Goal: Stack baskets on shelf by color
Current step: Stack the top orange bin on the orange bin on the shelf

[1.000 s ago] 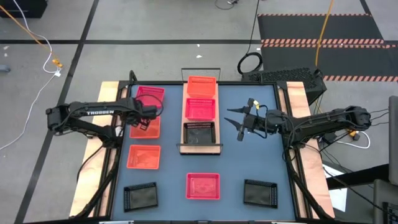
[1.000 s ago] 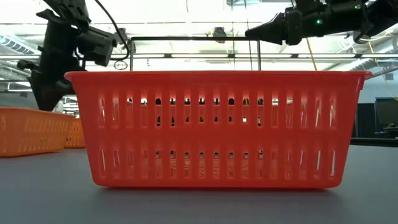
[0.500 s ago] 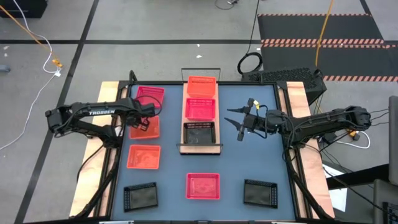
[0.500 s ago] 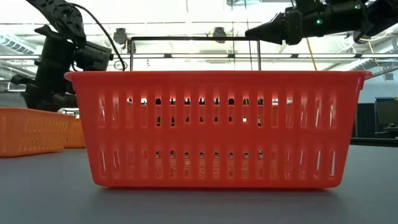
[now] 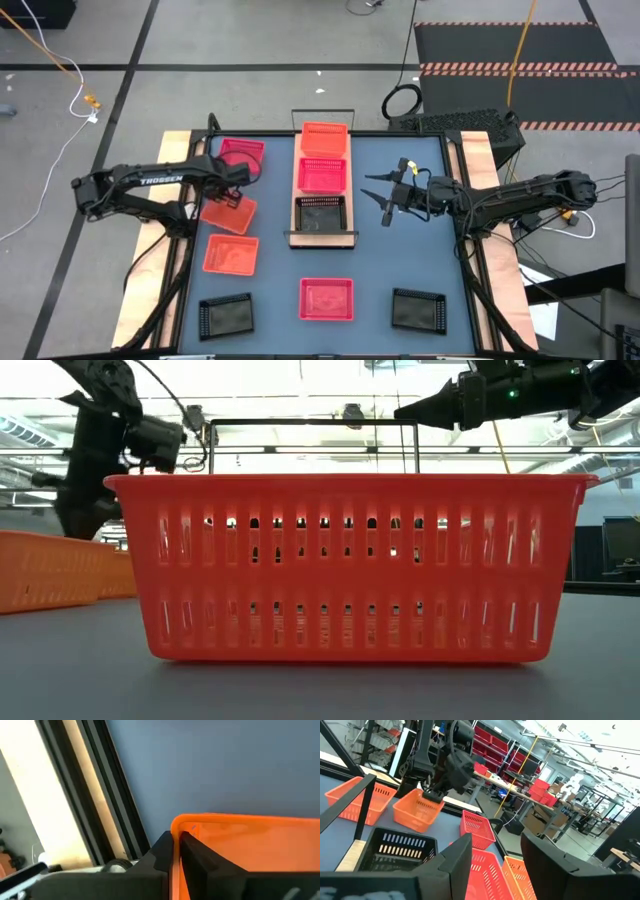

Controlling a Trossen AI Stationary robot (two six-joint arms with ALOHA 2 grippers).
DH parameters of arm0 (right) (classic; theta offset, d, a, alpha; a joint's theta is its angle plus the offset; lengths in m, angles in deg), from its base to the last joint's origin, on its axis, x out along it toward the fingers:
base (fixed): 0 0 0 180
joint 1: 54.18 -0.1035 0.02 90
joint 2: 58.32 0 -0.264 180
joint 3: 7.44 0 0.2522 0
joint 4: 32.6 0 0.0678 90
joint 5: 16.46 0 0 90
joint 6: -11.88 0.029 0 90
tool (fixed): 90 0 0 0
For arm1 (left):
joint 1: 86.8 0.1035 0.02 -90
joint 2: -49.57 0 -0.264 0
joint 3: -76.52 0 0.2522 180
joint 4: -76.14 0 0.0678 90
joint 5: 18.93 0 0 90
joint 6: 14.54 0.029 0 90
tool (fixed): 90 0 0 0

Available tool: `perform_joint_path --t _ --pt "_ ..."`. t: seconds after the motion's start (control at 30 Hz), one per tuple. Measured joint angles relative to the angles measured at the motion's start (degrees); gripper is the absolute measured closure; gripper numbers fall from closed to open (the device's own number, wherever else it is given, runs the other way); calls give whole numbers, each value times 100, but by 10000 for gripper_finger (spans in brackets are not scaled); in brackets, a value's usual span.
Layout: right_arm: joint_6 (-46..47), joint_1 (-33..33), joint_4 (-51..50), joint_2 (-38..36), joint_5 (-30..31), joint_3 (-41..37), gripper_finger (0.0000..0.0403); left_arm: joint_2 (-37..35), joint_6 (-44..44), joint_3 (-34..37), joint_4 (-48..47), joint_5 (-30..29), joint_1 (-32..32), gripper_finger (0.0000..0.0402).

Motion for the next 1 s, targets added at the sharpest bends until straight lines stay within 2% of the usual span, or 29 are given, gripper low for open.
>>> perform_joint_path --t 0.17,0.3,0.4,0.53,0.6,0.7,0.87,1.0 --pt "-28 3 49 0 4 -2 236 -272 139 -842 -358 -234 -88 392" --pt "160 161 223 -2 11 20 236 -537 158 -1786 -554 -671 -218 387" --pt "598 402 -38 0 7 259 236 -689 203 -2495 -475 -1031 -384 387" --pt "1153 717 -768 1 -1 726 236 -710 341 -3245 -91 -1788 -750 394" --pt "1388 815 -1050 11 -11 988 236 -696 510 -3429 391 -2143 -936 390" --pt "1674 922 -1106 110 -262 1332 236 -627 1169 -3427 1693 -2505 -1209 387" --pt "2351 1110 -1212 638 -608 2013 236 -195 2441 -3255 3922 -2522 -1497 394" --pt "2444 1256 -1616 1204 -596 2572 236 298 2955 -3238 4974 -2531 -1586 386"
